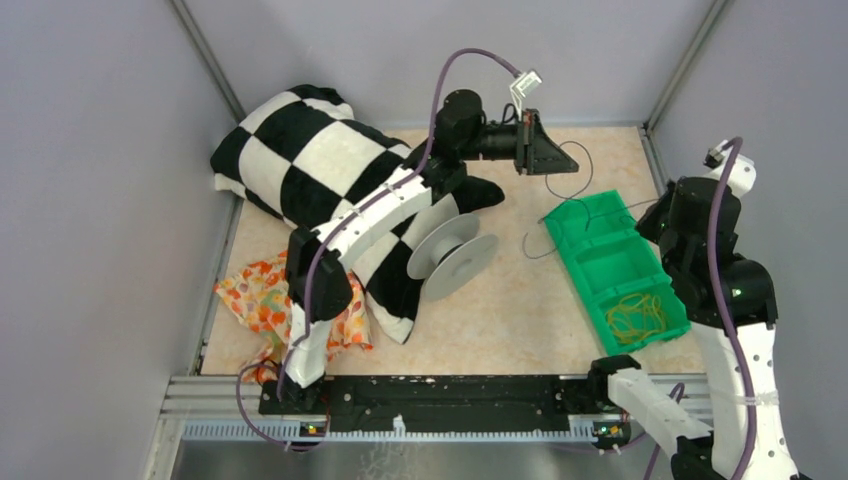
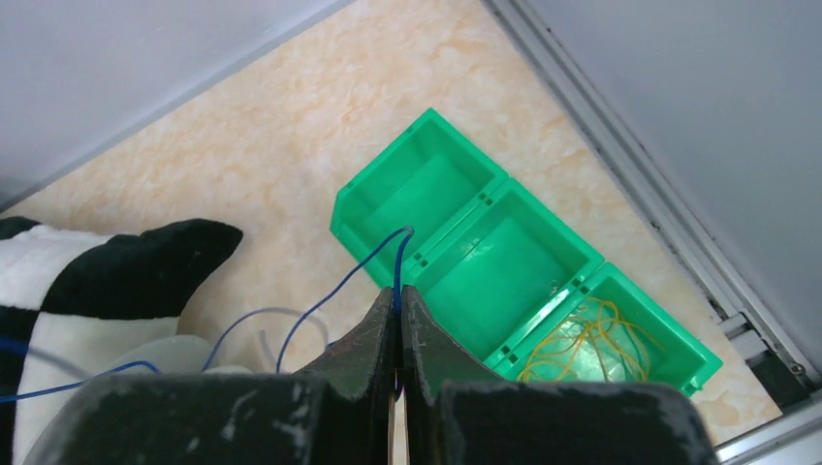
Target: Wrap the cables
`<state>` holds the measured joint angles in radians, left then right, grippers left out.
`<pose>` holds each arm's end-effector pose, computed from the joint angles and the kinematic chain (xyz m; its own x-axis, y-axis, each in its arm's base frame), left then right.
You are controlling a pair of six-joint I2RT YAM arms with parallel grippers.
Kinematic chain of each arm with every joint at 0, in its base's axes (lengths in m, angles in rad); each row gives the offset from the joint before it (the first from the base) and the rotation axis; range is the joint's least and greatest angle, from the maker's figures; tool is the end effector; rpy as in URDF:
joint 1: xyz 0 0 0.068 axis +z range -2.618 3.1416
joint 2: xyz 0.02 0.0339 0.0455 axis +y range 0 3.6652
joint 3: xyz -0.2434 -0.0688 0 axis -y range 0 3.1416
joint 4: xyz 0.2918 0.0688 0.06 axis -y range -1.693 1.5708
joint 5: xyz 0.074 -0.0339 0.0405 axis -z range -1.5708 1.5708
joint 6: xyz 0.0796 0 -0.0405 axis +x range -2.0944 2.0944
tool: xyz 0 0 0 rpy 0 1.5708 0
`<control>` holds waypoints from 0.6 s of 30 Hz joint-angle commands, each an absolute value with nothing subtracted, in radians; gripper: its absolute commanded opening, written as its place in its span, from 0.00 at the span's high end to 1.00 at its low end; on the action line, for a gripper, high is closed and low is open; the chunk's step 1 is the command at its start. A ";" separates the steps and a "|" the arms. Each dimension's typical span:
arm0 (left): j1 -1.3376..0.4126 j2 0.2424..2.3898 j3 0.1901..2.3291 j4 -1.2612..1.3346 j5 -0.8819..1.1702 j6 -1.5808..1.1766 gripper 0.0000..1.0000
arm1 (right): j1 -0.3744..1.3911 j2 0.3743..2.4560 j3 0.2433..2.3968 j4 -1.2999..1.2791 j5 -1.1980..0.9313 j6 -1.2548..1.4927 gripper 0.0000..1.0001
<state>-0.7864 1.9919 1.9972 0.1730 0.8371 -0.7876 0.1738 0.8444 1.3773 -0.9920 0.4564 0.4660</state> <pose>0.3370 -0.4213 0.4198 -0.6134 -0.0571 -0.7877 0.7875 -0.1203 -0.6045 0.2125 0.0017 0.4309 -0.2848 0.3595 -0.8886 0.4051 0.8853 0.2283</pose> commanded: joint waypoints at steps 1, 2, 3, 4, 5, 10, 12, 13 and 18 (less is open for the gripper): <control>-0.809 2.074 2.191 0.178 0.864 -0.810 1.00 | 0.173 0.832 1.422 -1.019 0.562 0.452 1.00; -0.812 2.103 2.230 0.162 0.870 -0.811 1.00 | 0.173 0.827 1.424 -1.016 0.564 0.444 1.00; -0.813 2.120 2.248 0.151 0.881 -0.814 1.00 | 0.173 0.826 1.425 -1.017 0.563 0.437 1.00; -0.814 2.126 2.246 0.144 0.889 -0.813 1.00 | 0.173 0.827 1.423 -1.018 0.553 0.431 1.00; -0.814 2.119 2.226 0.134 0.894 -0.798 1.00 | 0.173 0.834 1.420 -1.020 0.540 0.425 1.00; -0.818 2.012 2.057 -0.023 0.760 -0.601 1.00 | 0.173 0.849 1.391 -0.991 0.441 0.408 1.00; -0.822 2.019 2.053 -0.116 0.718 -0.512 1.00 | 0.173 0.855 1.385 -0.967 0.395 0.398 1.00; -0.821 2.031 2.051 -0.140 0.709 -0.491 1.00 | 0.173 0.858 1.385 -0.956 0.368 0.393 1.00; -0.834 2.080 2.065 -0.260 0.604 -0.427 1.00 | 0.173 0.873 1.382 -0.924 0.289 0.387 1.00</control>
